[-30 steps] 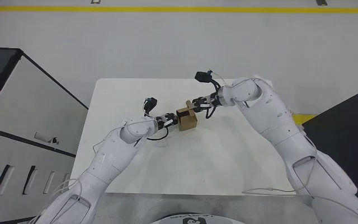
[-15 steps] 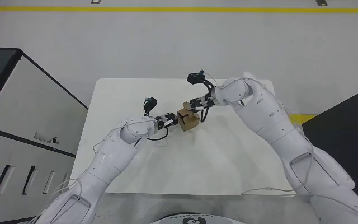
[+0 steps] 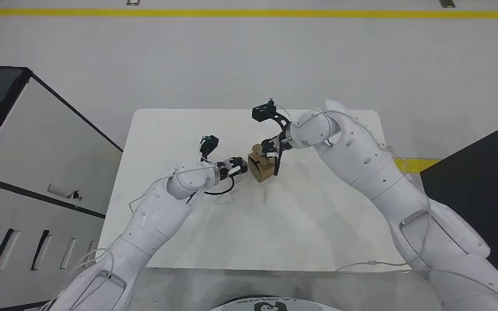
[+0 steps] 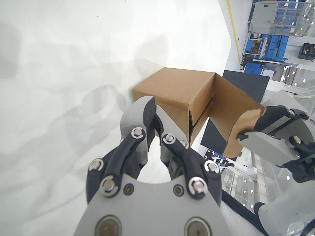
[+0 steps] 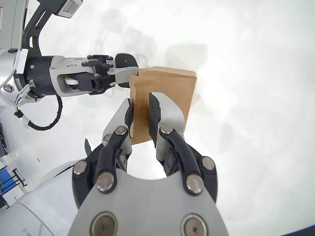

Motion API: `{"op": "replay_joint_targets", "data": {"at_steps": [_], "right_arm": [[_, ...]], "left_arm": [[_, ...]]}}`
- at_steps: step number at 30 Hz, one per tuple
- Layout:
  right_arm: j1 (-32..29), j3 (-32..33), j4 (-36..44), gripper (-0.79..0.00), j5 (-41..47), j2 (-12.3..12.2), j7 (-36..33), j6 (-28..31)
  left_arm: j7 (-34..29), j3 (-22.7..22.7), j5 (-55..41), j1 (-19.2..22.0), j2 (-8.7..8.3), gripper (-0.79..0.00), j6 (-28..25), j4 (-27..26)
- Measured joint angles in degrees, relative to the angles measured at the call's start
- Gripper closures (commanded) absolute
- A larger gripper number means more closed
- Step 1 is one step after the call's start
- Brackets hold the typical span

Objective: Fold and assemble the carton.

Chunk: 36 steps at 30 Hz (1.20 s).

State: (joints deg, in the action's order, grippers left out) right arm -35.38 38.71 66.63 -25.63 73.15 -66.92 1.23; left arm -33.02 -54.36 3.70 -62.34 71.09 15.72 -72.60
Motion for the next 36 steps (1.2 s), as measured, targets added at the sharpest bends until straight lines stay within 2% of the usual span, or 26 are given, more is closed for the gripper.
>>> {"op": "replay_joint_targets", "data": {"at_steps": [21,24,31,36], "right_arm": [[-2.06,0.8,5.9,-0.166,-5.99,-0.8,-3.87,-1.2],[-2.37,1.16,6.5,-0.129,-6.12,-0.92,-4.44,-1.12],[-2.68,0.78,6.39,-0.154,-7.33,-0.87,-5.72,-0.87],[-2.41,0.1,5.97,-0.12,-8.71,-0.53,-5.22,-0.93]], "left_arm": [[0.0,0.0,0.0,0.0,0.0,0.0,0.0,0.0],[0.0,0.0,0.0,0.0,0.0,0.0,0.0,0.0],[0.0,0.0,0.0,0.0,0.0,0.0,0.0,0.0],[0.0,0.0,0.0,0.0,0.0,0.0,0.0,0.0]]}}
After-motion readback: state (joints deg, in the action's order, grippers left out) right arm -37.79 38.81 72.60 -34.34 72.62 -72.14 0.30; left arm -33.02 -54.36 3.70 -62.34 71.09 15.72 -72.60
